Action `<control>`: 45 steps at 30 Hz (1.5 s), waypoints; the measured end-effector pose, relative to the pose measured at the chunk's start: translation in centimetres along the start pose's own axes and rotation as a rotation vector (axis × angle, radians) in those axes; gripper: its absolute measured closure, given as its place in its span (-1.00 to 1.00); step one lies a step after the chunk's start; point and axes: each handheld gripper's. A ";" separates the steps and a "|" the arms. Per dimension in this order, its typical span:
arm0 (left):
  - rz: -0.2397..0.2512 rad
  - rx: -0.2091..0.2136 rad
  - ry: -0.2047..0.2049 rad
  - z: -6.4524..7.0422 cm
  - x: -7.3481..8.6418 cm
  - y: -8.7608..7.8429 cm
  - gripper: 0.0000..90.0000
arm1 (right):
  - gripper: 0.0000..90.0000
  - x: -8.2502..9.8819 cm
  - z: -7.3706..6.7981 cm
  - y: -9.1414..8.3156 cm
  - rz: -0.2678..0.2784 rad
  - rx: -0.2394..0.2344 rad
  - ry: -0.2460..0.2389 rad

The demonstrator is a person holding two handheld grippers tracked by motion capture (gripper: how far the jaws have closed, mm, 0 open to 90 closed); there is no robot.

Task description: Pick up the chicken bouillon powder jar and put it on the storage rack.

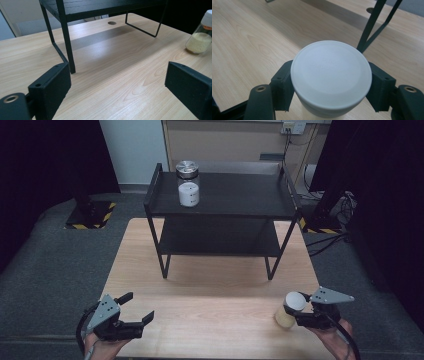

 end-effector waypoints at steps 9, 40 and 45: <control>0.001 0.000 -0.001 0.0 0.0 0.0 -0.87 | -0.25 -3.9 0.6 -2.7 0.019 -0.069 -0.081; -0.010 -0.006 -0.019 -0.1 0.1 0.2 -0.87 | -0.25 -22.8 2.0 -11.4 0.035 -0.243 -0.302; -0.010 -0.011 -0.028 -0.1 0.2 0.2 -0.87 | -0.25 -25.3 2.4 -12.0 0.031 -0.251 -0.312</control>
Point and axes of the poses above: each handheld gripper's, and its own axes: y roughly forward along the jaws, x roughly out of its underside, z roughly to its right, and after that the axes turned 14 degrees about -z, right-handed
